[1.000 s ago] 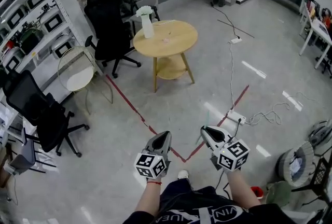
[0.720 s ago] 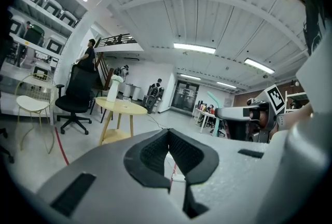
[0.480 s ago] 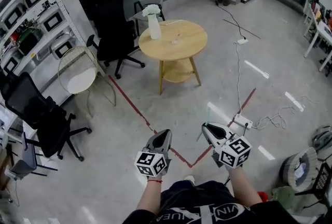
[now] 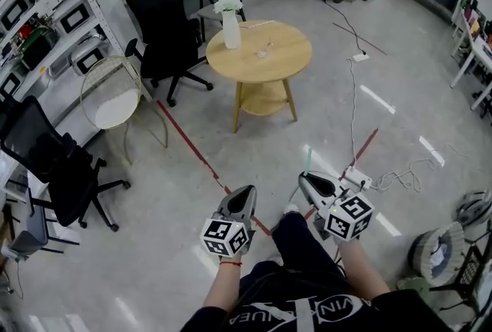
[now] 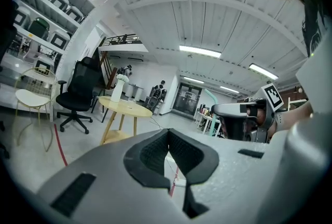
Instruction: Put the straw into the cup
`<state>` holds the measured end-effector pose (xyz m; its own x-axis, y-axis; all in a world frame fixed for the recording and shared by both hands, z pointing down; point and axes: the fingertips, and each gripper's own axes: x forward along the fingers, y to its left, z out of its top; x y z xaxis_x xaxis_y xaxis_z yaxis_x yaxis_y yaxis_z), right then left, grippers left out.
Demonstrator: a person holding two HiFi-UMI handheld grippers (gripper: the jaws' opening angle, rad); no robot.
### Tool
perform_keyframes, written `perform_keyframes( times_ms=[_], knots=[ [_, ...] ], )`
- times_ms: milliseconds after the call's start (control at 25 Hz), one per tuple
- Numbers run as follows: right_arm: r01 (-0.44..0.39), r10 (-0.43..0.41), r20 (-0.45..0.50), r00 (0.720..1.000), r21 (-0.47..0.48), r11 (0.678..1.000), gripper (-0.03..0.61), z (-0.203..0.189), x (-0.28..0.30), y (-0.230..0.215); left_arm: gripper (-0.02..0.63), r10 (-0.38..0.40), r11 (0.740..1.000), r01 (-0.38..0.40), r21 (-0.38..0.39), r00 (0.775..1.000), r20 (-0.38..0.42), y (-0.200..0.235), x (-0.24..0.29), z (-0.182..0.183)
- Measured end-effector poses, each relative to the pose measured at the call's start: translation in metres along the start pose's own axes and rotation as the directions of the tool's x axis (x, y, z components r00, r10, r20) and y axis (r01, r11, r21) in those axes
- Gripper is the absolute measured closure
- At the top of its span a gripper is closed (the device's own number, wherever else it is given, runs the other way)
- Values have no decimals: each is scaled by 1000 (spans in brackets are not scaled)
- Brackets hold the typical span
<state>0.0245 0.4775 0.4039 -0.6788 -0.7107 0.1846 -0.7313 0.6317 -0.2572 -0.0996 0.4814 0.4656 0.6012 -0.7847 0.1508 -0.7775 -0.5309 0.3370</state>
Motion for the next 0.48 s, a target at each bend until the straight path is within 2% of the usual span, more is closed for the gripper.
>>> perform_keyframes(
  times_ms=[240, 480],
  knots=[
    [-45, 45, -18, 999, 10, 999, 555, 2, 45, -19, 607, 36, 999, -36, -4, 999, -5, 34, 25, 12],
    [-60, 61, -5, 998, 25, 998, 555, 23, 90, -61, 607, 43, 999, -43, 8, 999, -26, 64, 78, 30]
  ],
)
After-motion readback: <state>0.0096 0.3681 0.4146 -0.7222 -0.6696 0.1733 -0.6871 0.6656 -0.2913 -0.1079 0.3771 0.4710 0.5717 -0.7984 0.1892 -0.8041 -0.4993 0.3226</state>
